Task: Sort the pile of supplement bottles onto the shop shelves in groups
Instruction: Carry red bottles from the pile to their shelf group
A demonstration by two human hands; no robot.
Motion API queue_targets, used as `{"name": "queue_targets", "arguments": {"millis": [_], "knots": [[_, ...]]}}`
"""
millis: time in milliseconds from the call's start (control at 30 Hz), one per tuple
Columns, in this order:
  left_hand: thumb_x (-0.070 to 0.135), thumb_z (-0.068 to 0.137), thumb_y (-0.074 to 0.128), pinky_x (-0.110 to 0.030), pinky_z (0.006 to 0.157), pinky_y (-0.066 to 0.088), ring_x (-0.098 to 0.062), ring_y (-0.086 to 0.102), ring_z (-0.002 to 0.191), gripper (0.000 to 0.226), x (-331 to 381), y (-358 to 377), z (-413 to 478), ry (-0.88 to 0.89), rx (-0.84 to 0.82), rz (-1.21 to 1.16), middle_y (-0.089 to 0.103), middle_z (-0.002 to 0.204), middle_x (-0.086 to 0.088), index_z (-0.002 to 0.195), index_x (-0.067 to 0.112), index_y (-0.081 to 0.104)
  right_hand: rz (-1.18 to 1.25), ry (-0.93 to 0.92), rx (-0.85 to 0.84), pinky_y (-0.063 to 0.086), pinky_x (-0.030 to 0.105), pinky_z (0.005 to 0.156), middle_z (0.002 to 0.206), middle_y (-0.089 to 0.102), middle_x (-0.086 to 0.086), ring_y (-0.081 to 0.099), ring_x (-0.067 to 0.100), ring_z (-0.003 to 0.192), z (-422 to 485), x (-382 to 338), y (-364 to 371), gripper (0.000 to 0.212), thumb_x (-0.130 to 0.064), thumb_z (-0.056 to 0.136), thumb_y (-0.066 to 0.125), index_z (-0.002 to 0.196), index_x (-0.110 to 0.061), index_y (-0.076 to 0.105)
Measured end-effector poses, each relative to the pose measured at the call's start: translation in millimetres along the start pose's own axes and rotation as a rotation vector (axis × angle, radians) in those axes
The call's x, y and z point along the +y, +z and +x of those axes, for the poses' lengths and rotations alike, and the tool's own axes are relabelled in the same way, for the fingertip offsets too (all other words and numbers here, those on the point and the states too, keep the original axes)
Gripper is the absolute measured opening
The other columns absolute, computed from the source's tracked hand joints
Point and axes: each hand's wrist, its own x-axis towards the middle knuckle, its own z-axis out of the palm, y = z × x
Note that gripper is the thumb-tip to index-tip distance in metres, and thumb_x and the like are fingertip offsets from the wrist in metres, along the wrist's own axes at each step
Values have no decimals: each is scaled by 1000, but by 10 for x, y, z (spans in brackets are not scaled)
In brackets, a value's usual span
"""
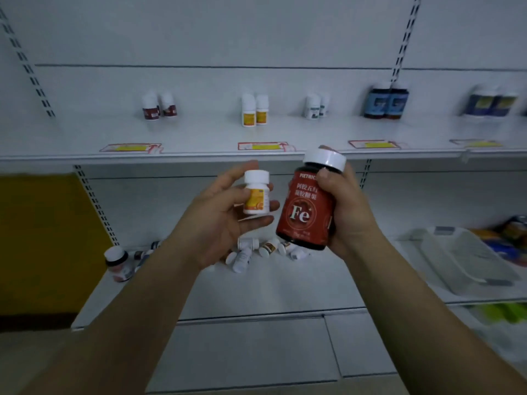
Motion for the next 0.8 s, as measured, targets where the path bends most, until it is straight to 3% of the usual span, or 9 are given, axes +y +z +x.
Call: {"name": "queue_targets", "arguments": {"millis": [133, 300, 467, 633, 800], "knots": [[-3, 95, 35, -33, 65, 58, -32, 69, 88, 41, 269, 267, 138, 90, 25, 43, 71, 98, -12, 115, 24, 59, -91, -87, 16, 57, 38, 64, 92, 67, 8, 67, 23, 76, 197, -441, 111, 42, -16, 74, 67, 114, -16, 55], [-7, 92, 33, -37, 72, 59, -33, 67, 92, 43, 598, 366, 380, 149, 66, 147, 67, 104, -16, 114, 19, 59, -162, -115, 19, 56, 37, 65, 91, 68, 5, 68, 18, 71, 570, -657, 198, 25, -11, 90, 59, 113, -19, 55], [-11, 87, 46, -36, 82, 57, -26, 65, 90, 41, 804, 236, 760, 193, 125, 552, 64, 106, -13, 103, 24, 59, -243, -173, 72, 56, 35, 64, 98, 67, 4, 68, 18, 76, 995, -722, 186, 28, -14, 88, 63, 112, -26, 55], [-2, 80, 65, -20, 69, 50, -12, 57, 82, 38, 848, -45, 1282, 189, 236, 1098, 59, 104, -2, 107, 24, 56, -419, -212, 130, 56, 35, 74, 112, 61, 2, 66, 20, 93, 1465, -667, 138, 40, -19, 85, 68, 119, -31, 51], [13, 78, 71, -31, 76, 50, -19, 60, 87, 38, 737, -167, 1666, 238, 225, 1327, 58, 108, 1, 107, 26, 50, -568, -234, 150, 47, 23, 65, 114, 54, -4, 59, 7, 90, 1790, -592, 134, 53, -23, 83, 71, 128, -33, 43]]}}
